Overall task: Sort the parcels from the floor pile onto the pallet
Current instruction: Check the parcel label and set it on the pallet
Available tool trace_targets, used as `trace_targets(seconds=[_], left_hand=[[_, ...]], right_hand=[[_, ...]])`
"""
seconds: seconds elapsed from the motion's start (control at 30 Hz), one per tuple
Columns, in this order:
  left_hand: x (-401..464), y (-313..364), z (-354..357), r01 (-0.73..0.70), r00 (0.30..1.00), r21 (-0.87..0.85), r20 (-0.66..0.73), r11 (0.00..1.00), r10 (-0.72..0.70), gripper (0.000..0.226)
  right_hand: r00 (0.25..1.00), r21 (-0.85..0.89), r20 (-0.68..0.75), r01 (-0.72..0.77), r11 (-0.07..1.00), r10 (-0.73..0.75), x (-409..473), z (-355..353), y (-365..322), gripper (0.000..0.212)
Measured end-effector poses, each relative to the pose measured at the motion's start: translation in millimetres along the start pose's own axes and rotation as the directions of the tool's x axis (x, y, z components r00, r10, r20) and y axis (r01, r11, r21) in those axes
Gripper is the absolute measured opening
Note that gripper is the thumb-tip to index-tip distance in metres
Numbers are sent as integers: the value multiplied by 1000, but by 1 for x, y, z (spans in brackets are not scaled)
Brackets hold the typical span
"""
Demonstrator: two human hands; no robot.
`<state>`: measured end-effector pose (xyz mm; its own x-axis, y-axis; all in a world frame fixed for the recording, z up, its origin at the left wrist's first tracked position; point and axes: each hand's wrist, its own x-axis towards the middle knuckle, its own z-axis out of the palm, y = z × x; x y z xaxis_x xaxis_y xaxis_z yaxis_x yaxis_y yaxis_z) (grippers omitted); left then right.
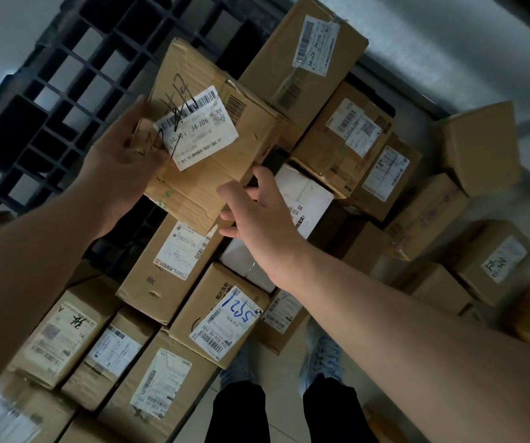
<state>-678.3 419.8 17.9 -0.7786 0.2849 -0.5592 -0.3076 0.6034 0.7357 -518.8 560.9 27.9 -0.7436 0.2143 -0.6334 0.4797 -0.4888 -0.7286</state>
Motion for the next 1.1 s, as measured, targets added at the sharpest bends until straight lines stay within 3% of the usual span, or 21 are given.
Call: trace_targets(seconds=[0.2, 0.43, 0.7, 0.73, 0.83, 1.0, 1.1], left_hand=[[-6, 0, -6, -42, 998, 1, -56, 999, 42, 67], [3, 3, -3, -57, 998, 57, -23, 997, 59, 66], [18, -1, 12, -28, 1000, 96, 4, 995, 27, 69], [20, -2, 15, -23, 1000, 106, 11, 994, 22, 69], [26, -6, 26, -32, 999, 145, 40, 989, 26, 74], [36, -12, 43, -27, 999, 347, -15, 938, 34, 79], [37, -17, 52, -21, 1000, 407, -5, 913, 25, 83]], right_hand=[[999, 1, -35, 19, 1000, -19, -4, 9, -11, 27], [990, -43, -143, 8, 999, -14, 5, 8, -21, 12], [979, -98, -200, -70, 993, 49, 14, -6, -18, 9], [978, -111, -198, -90, 990, 67, 16, -8, -17, 12], [967, -157, -211, -175, 972, 141, 20, -12, -12, 74], [967, -147, -208, -180, 973, 147, 25, -25, 2, 87], [968, -155, -204, -182, 971, 149, 30, -30, 9, 84]])
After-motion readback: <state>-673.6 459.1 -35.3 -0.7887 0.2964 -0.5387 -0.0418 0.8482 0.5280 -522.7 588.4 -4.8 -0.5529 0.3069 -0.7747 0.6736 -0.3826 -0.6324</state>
